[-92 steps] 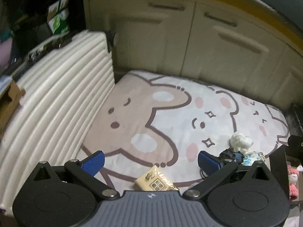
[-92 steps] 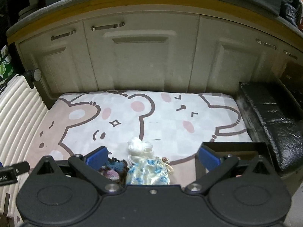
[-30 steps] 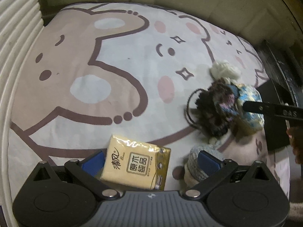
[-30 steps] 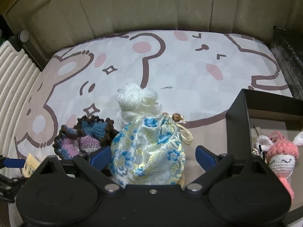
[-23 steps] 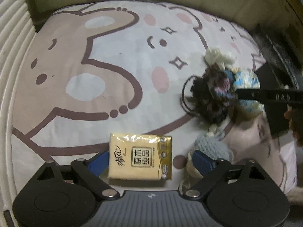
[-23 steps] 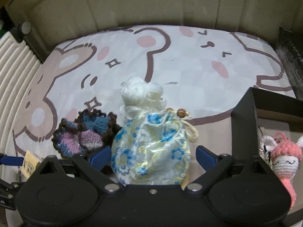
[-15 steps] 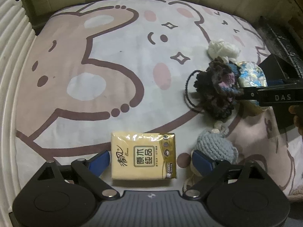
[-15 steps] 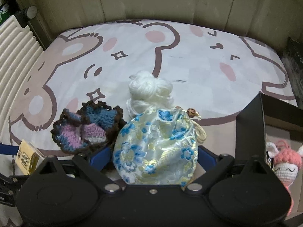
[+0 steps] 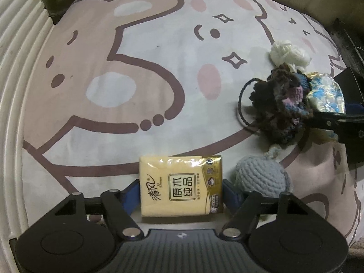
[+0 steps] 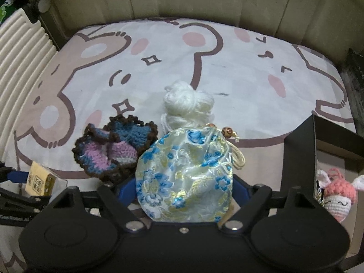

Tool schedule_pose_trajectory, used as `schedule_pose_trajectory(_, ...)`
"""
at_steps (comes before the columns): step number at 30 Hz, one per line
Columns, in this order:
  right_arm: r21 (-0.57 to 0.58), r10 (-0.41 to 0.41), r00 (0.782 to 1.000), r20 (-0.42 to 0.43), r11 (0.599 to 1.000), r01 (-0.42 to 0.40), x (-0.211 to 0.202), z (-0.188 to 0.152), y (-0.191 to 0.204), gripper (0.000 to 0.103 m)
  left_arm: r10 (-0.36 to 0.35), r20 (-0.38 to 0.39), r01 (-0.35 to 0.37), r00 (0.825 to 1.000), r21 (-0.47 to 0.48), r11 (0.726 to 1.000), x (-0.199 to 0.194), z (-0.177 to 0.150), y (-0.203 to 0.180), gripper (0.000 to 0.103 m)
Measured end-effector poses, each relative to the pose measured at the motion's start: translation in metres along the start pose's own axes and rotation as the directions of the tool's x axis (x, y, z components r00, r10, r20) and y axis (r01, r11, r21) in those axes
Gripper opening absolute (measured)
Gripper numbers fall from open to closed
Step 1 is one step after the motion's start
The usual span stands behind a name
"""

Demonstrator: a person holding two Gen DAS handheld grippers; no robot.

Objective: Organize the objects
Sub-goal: 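Grasp the yellow tissue pack with the left tool while the right tool grasps the blue floral pouch, then lift the tissue pack with the left tool while the right tool lifts the floral pouch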

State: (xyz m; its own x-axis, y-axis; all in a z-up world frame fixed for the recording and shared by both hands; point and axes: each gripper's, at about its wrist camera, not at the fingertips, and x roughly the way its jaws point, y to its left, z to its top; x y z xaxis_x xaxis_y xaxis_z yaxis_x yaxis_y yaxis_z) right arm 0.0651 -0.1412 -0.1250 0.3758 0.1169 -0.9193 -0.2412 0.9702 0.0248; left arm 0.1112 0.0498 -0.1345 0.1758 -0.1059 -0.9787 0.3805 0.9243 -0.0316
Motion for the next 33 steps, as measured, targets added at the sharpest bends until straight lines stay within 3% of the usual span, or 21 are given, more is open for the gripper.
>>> schedule_pose_trajectory(13, 0.01, -0.01, 0.994, 0.106, 1.0, 0.009, -0.04, -0.002, -0.003, 0.084, 0.053, 0.133, -0.042, 0.99, -0.087, 0.995, -0.044, 0.006, -0.005, 0.073)
schedule_pose_trajectory(21, -0.005, -0.007, 0.981, 0.195, 1.0, 0.009, -0.072, -0.006, -0.001, 0.084, 0.094, 0.236, -0.07, 0.967, -0.11, 0.991, -0.078, 0.008, -0.022, 0.073)
schedule_pose_trajectory(33, 0.036, -0.03, 0.949, 0.314, 0.999, 0.019, -0.115, -0.016, -0.013, 0.084, 0.089, 0.356, -0.048, 0.93, -0.124, 0.991, -0.121, 0.001, -0.052, 0.073)
